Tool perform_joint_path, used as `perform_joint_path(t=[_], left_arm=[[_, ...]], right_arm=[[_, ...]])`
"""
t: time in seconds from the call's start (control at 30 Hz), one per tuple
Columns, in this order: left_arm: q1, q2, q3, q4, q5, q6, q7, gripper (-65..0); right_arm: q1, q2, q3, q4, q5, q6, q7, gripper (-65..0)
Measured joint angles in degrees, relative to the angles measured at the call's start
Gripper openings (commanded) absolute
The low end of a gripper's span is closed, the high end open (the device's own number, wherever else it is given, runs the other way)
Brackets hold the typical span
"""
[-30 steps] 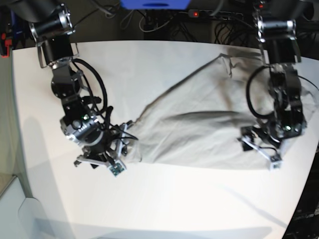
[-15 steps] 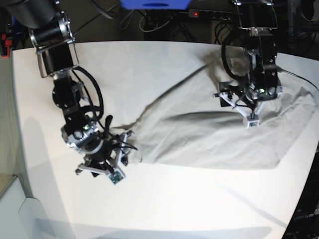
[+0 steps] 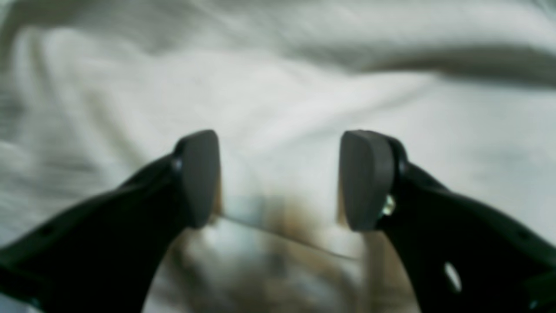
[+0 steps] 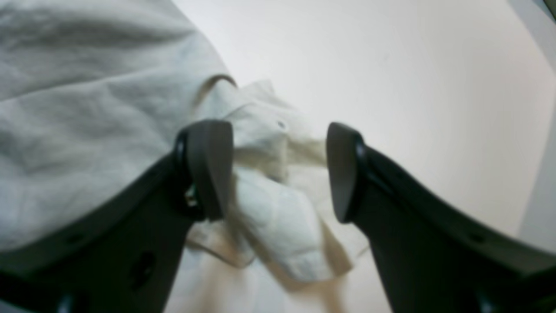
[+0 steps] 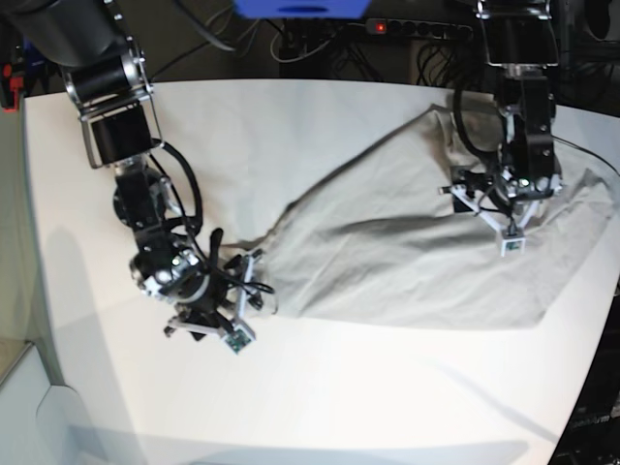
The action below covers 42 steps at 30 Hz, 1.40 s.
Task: Layout the t-shirt on the table in an organized manner, then fold the t-shirt properly
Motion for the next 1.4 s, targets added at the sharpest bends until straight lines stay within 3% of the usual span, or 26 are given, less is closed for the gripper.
perform_joint_path(t=[0.33, 0.5, 0.83, 1.17, 1.4], left_arm=[[-1.31, -2.62, 0.04, -5.22, -2.58, -0.02, -5.57, -22.0], [-2.58, -4.61, 0.00, -7.58, -2.99, -0.22, -6.54, -22.0], [-6.01, -6.64, 0.07, -10.73, -0.92, -0.26, -5.16, -22.0], [-8.81, -6.47, 0.15, -11.23, -0.22, -0.28, -3.74, -22.0], [-10.27, -6.27, 0.04, -2.67, -0.68, -0.24, -3.06, -22.0]], right_arm=[[2.40, -1.18, -0.04, -10.99, -0.20, 0.09, 0.61, -29.7], [1.16, -1.40, -1.33, -10.99, -0.04, 0.11, 1.88, -30.3], [-11.67, -1.11, -9.70, 6.58, -0.02, 0.61, 0.87, -53.5], [-23.04, 6.36, -21.31, 25.68, 0.44, 1.16, 0.59, -55.6], [-21.86, 11.61, -20.15, 31.34, -0.50, 1.14, 0.81, -55.6]])
